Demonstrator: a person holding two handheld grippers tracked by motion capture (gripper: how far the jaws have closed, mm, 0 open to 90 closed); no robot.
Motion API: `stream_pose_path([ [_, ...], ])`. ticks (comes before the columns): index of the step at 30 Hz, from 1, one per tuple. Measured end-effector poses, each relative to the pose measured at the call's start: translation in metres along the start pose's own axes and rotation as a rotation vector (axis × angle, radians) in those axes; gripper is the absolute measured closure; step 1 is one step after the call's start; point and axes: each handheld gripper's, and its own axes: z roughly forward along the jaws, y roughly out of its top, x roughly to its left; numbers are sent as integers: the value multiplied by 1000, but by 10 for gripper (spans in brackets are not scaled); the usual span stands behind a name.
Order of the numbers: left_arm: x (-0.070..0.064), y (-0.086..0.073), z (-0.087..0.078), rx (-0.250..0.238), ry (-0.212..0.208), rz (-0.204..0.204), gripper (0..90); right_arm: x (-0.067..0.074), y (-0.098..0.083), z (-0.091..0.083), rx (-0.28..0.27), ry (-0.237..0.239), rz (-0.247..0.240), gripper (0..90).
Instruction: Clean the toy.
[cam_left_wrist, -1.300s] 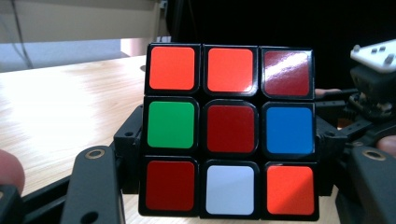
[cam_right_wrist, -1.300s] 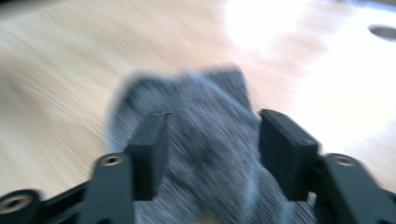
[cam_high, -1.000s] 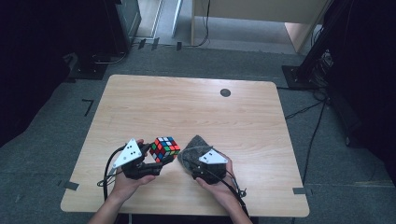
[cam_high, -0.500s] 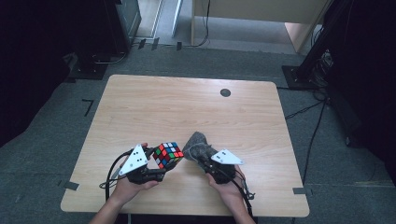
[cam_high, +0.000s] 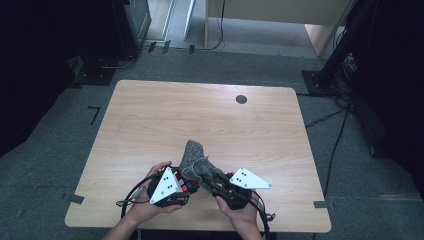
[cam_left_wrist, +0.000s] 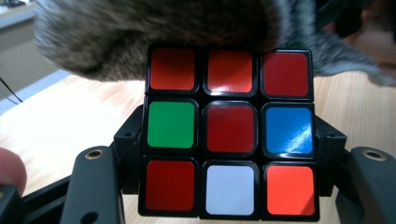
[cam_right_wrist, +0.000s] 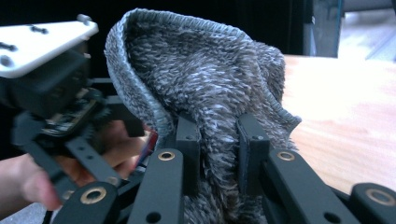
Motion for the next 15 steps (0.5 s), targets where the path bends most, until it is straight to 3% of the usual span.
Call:
stream_pose_path([
  [2, -1, 1, -1, -15, -4, -14, 339, -4, -4, 1, 4, -27, 16, 756],
  [5, -3, 5, -4, -46, -10, -3, 340, -13, -7, 1, 25, -88, 33, 756],
  [7, -2, 8, -8, -77, -31, -17, 340, -20, -9, 3, 64, -138, 24, 755],
  [9, 0, 9, -8, -69, -8, -19, 341, -26, -11, 4, 105, -190, 27, 755],
  [11, 2, 6, -6, -30, 33, -6, 341, -29, -8, -1, 75, -173, 70, 754],
  [12, 2, 6, -6, -30, 33, -6, 341, -27, -5, -5, 46, -154, 75, 754],
  [13, 3, 1, -1, 22, 69, 5, 341, -22, -1, -8, 10, -124, 62, 754],
  [15, 3, -1, 3, 47, 85, -3, 341, -12, 4, -10, -18, -71, 22, 753],
])
